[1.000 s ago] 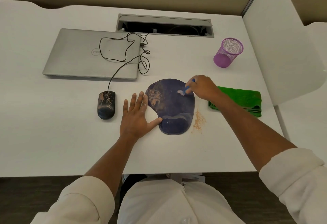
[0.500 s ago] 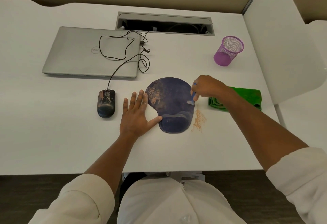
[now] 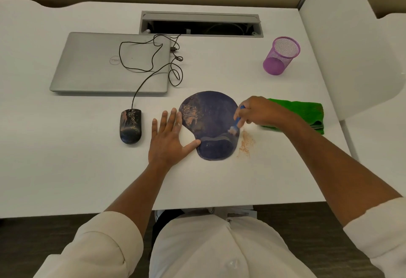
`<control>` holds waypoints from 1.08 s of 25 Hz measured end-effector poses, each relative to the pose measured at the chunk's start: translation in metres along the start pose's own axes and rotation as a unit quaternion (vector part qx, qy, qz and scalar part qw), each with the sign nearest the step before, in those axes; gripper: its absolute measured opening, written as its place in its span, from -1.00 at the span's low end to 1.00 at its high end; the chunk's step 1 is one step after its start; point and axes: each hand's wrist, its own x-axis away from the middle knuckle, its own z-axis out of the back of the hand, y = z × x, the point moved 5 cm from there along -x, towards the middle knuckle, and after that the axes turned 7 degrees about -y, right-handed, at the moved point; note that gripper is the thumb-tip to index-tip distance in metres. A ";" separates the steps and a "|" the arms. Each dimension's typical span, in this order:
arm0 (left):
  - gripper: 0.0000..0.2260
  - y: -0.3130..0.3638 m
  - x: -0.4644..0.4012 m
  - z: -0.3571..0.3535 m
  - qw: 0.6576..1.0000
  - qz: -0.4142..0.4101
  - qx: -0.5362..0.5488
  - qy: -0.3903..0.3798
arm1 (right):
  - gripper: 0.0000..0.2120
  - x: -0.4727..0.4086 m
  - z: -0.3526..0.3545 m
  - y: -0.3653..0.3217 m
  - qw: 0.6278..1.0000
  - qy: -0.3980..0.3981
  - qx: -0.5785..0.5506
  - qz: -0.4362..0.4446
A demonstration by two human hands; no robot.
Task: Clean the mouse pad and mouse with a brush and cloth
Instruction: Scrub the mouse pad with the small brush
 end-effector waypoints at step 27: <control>-0.02 0.000 -0.001 -0.001 1.000 0.004 -0.003 -0.005 | -0.80 -0.001 0.000 0.014 0.999 -0.045 0.019 -0.016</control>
